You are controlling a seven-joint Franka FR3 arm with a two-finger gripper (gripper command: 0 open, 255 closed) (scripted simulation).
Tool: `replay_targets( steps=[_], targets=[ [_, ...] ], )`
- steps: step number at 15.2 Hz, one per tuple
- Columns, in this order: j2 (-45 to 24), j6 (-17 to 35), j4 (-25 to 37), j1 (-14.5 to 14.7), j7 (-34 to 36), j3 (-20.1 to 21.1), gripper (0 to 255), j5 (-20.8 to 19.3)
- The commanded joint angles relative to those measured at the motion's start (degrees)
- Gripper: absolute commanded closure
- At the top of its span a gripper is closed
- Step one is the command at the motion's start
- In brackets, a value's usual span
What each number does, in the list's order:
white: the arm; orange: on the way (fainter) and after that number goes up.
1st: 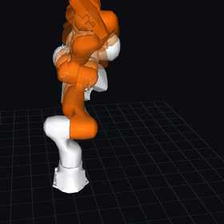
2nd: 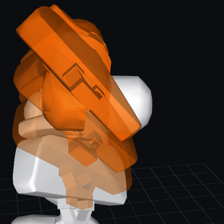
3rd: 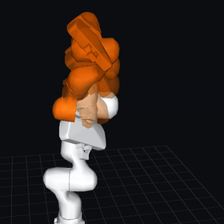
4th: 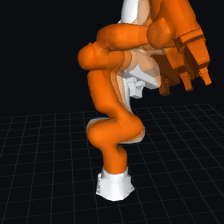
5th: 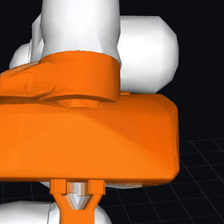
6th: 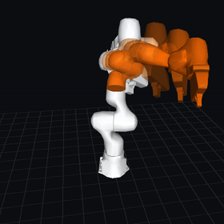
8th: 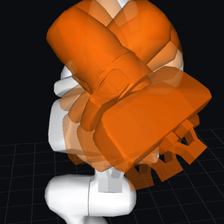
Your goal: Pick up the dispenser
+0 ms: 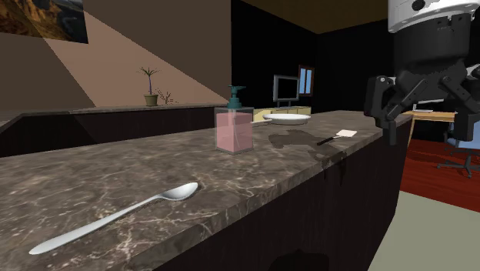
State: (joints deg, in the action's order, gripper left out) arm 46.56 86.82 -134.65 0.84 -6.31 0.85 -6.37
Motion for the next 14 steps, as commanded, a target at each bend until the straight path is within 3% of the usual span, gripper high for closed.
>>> replay_targets(
  steps=[1, 14],
  targets=[
    [0.00, 0.00, 0.00, 0.00, 0.00, 0.00, 0, 0.00],
    [-16.25, 2.32, 16.54, 2.91, 15.51, 12.63, 0, 8.31]
  ],
)
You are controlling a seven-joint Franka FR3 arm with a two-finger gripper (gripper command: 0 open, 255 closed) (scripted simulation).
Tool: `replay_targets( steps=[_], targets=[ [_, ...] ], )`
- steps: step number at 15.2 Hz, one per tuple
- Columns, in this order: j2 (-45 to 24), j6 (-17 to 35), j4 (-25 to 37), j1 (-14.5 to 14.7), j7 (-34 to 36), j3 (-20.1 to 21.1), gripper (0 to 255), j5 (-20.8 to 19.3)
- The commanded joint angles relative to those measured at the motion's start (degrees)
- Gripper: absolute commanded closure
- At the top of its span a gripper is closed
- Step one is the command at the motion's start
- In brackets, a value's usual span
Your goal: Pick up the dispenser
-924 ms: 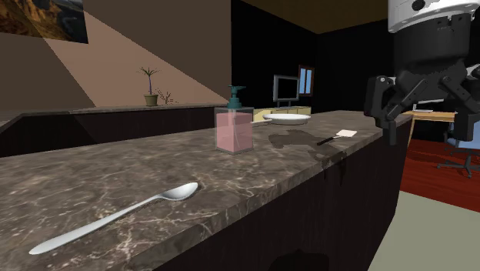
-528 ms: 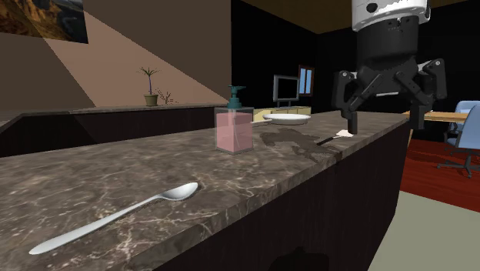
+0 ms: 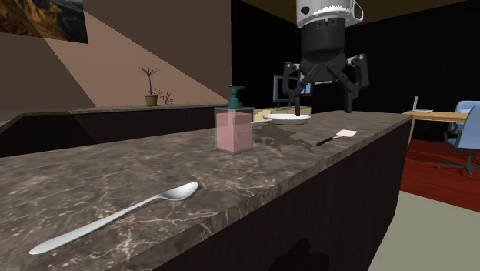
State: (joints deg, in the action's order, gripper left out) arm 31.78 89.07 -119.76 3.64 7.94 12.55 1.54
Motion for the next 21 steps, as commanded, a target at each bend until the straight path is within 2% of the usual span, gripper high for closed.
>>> replay_targets(
  steps=[1, 6, 10, 15, 19, 20, 21],
  targets=[
    [-2.96, 0.14, 3.34, 0.22, 2.46, 1.86, 0, 0.64],
    [-11.02, 0.01, 12.79, 0.60, 8.63, 6.57, 0, 0.79],
    [-18.39, -0.83, 21.79, 1.13, 13.92, 10.41, 0, -0.59],
    [-29.41, -3.45, 35.64, 2.98, 21.09, 15.25, 0, -4.86],
    [-40.51, -7.83, 50.39, 7.08, 26.97, 18.62, 0, -11.05],
    [-41.48, -8.30, 51.76, 7.67, 27.38, 18.70, 0, -11.63],
    [-40.82, -7.20, 50.11, 7.44, 27.26, 18.49, 0, -11.20]
  ],
)
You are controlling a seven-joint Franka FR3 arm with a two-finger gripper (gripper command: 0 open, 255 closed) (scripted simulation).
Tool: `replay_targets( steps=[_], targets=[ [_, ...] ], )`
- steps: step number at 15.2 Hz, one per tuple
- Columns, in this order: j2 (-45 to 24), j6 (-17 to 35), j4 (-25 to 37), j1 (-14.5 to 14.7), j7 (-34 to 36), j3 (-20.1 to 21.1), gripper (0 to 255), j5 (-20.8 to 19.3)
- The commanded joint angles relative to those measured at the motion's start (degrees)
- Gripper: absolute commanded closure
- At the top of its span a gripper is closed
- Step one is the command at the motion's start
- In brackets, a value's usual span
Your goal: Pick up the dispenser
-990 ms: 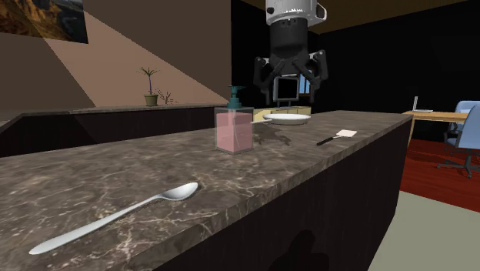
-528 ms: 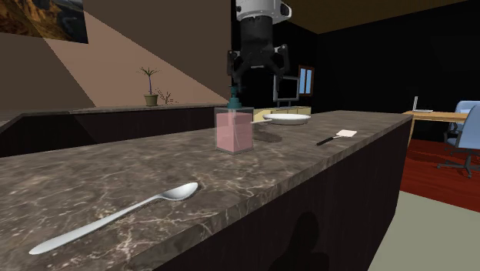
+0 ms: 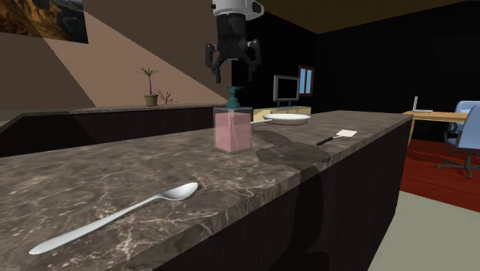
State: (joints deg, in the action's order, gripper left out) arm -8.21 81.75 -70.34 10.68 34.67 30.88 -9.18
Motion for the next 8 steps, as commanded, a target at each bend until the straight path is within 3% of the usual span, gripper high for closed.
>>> replay_targets(
  steps=[1, 6, 8],
  targets=[
    [-0.22, 1.19, -0.90, 0.11, 0.44, 0.05, 0, -0.09],
    [2.56, 6.69, -8.74, -1.10, -0.01, -0.38, 0, 1.54],
    [2.57, 6.70, -8.75, -1.10, -0.01, -0.39, 0, 1.55]
  ],
)
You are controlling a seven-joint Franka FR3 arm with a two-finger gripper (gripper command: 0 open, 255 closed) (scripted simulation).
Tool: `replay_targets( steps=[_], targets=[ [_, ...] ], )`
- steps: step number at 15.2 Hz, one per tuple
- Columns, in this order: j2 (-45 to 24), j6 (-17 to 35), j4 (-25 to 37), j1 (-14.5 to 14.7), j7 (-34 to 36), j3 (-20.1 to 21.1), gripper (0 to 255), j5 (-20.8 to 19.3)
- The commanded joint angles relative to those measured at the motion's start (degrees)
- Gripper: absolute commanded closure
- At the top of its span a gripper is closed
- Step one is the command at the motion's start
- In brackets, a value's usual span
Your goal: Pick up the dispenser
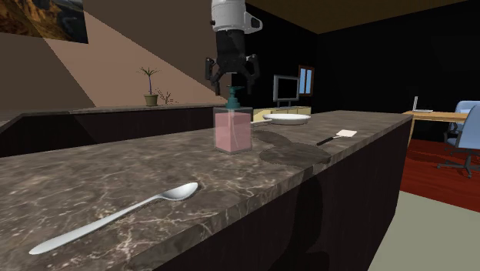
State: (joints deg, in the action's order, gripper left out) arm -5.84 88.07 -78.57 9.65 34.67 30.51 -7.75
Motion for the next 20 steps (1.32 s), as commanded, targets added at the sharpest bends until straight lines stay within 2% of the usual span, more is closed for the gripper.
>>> replay_targets(
  steps=[1, 10, 20],
  targets=[
    [0.23, 0.38, -0.55, -0.09, -0.04, -0.04, 255, 0.13],
    [0.20, 0.37, -0.51, -0.06, -0.01, -0.02, 255, 0.11],
    [-5.65, -10.11, 14.91, 2.70, 0.89, 0.88, 255, -3.48]
  ],
)
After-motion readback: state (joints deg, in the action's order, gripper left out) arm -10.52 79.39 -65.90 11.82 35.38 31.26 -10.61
